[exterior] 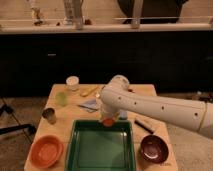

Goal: Place apple in table surface

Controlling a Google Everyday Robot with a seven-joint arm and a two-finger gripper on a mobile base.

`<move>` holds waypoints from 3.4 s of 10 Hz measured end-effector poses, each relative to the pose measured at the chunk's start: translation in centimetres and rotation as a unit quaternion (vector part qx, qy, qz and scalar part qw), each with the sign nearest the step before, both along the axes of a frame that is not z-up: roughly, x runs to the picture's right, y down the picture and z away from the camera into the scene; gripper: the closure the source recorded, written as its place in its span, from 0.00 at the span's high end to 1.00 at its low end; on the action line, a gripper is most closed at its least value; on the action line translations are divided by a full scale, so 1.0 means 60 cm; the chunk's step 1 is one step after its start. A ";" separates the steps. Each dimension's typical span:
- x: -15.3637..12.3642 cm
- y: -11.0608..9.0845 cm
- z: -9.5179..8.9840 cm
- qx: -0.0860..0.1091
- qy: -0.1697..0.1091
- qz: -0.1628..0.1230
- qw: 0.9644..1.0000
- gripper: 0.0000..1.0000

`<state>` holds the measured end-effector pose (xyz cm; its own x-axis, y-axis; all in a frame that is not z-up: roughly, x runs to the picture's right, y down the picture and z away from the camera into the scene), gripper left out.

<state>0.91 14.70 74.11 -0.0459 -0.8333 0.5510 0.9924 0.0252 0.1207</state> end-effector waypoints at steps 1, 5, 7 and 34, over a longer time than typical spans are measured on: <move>-0.010 -0.015 0.007 0.009 -0.006 -0.011 1.000 0.00; -0.066 -0.050 0.027 0.015 -0.034 -0.050 0.998 0.00; -0.098 -0.058 0.035 0.013 -0.047 -0.067 0.997 0.00; -0.360 -0.040 0.118 -0.029 -0.168 -0.142 0.975 0.00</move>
<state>-20.71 12.28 81.19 -0.4570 -0.7282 0.5107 0.8647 -0.2291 0.4470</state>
